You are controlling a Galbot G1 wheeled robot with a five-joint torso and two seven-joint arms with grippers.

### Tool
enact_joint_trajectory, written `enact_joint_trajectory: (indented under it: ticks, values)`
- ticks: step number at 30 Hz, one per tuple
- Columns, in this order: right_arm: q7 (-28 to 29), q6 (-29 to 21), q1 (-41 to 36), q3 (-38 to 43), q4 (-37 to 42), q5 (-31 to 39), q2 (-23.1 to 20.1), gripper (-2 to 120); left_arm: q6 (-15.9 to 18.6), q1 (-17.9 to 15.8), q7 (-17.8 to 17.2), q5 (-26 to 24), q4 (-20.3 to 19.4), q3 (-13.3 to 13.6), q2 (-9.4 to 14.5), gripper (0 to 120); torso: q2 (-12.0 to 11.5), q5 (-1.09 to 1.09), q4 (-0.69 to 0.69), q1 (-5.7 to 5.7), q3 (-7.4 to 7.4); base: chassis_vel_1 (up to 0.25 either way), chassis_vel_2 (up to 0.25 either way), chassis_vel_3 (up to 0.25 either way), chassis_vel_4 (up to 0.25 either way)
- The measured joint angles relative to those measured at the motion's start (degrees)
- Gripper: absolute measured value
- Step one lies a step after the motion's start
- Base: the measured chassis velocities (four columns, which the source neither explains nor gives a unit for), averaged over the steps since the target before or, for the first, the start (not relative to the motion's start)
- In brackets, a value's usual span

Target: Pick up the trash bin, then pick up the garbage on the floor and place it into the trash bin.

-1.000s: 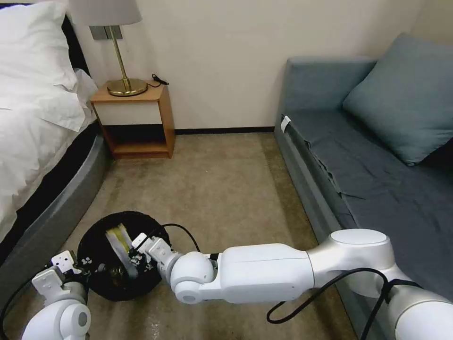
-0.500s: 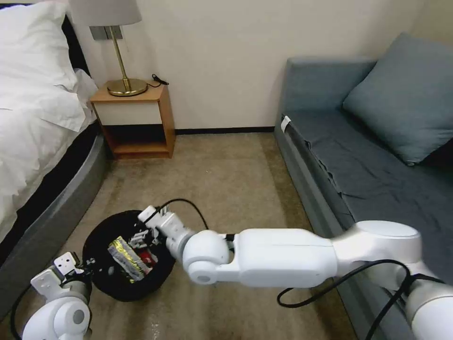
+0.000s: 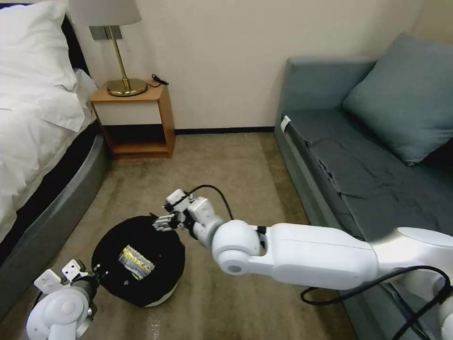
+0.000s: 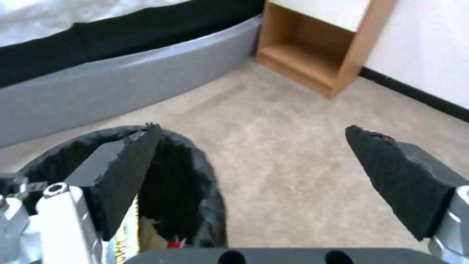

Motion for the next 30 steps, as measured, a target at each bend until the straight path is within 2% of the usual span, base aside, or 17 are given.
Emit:
enact_joint_trajectory:
  ticks: [2, 5, 9, 13, 14, 18, 20, 22, 24, 26, 27, 28, 29, 30]
  values:
    - [-0.03, 0.0, -0.39, 0.53, 0.24, -0.15, -0.7, 97, 0.02, -0.15, -0.01, 0.07, 0.4, 0.1, 0.03, 3, 0.0, 0.0, 0.0, 0.0, 0.0, 0.0, 0.0, 0.0, 0.0]
    - [-0.39, 0.0, -2.52, 3.28, 1.72, -1.3, -4.07, 97, -0.02, -0.84, 0.33, 1.14, 1.47, 0.83, -0.11, 3, 0.0, 0.06, 0.01, 0.0, -0.01, 0.0, 0.0, 0.0, 0.0]
    - [-0.73, 0.01, -3.49, 4.83, 2.38, -1.76, -5.27, 97, -0.12, -0.86, 1.43, 2.34, 1.4, 1.07, -0.32, 3, 0.0, 0.04, 0.01, 0.0, -0.01, 0.0, 0.0, 0.0, 0.0]
    - [-1.14, 0.12, -5.99, 7.87, 3.39, -2.71, -7.19, 97, -1.74, 0.3, 8.51, 8.67, 0.39, 1.31, -0.5, 19, 0.0, -0.06, -0.01, 0.0, 0.0, 0.0, 0.0, 0.0, 0.0]
    - [-1.14, 0.12, -5.99, 7.87, 3.39, -2.71, -7.19, 97, -1.74, 0.3, 8.51, 8.67, 0.39, 1.31, -0.5, 19, 0.0, -0.06, -0.01, 0.0, 0.0, 0.0, 0.0, 0.0, 0.0]
    - [-1.33, 0.19, -7.85, 9.79, 4.56, -3.24, -8.58, 97, -2.07, 1.71, 11.97, 11.44, -1.96, 1.04, -0.43, 39, 0.0, -0.02, -0.01, 0.0, 0.0, 0.0, 0.0, 0.0, 0.0]
    - [-1.37, 0.19, -8.04, 10.06, 4.72, -3.27, -8.77, 97, -2.12, 1.97, 12.52, 12.17, -2.32, 0.95, -0.42, 41, 0.0, -0.02, -0.01, 0.0, 0.0, 0.0, 0.0, 0.0, 0.0]
    - [-1.53, 0.19, -8.85, 11.28, 5.27, -3.43, -9.46, 97, -2.45, 3.05, 14.79, 14.84, -3.85, 0.54, -0.37, 52, 0.0, -0.01, -0.01, 0.0, 0.0, 0.0, 0.0, 0.0, 0.0]
    - [-1.57, 0.19, -9.39, 11.82, 5.49, -3.5, -9.66, 97, -2.66, 3.46, 15.78, 15.56, -4.43, 0.37, -0.37, 55, 0.0, -0.01, 0.0, 0.0, 0.0, 0.0, 0.0, 0.0, 0.0]
    - [-1.64, 0.19, -11.05, 13.72, 6.1, -3.72, -10.1, 97, -4.2, 4.42, 19.59, 18.52, -5.47, -0.1, -0.39, 64, 0.0, -0.01, 0.0, 0.0, 0.0, 0.0, 0.0, 0.0, 0.0]
    - [-1.77, 0.23, -12.06, 14.95, 6.51, -3.84, -10.42, 97, -6.07, 4.99, 23.06, 20.93, -5.8, -0.47, -0.41, 69, 0.0, -0.01, 0.0, 0.0, 0.0, 0.0, 0.0, 0.0, 0.0]
    - [-2.37, 0.53, -13.68, 16.82, 7.06, -3.94, -10.9, 97, -9.99, 5.59, 28.41, 23.81, -5.96, -0.78, -0.41, 74, 0.0, -0.01, 0.02, 0.0, 0.0, 0.0, 0.0, 0.0, 0.0]
    - [-2.37, 0.53, -13.68, 16.82, 7.06, -3.94, -10.9, 97, -9.99, 5.59, 28.41, 23.81, -5.96, -0.78, -0.41, 74, 0.0, -0.01, 0.02, 0.0, 0.0, 0.0, 0.0, 0.0, 0.0]
    - [-3.57, 1.69, -15.96, 19.93, 7.79, -4.26, -11.59, 98, -15.44, 6.09, 34.38, 26.39, -5.99, -0.94, -0.4, 79, 0.0, -0.01, 0.02, 0.0, 0.0, 0.0, 0.0, 0.0, 0.0]
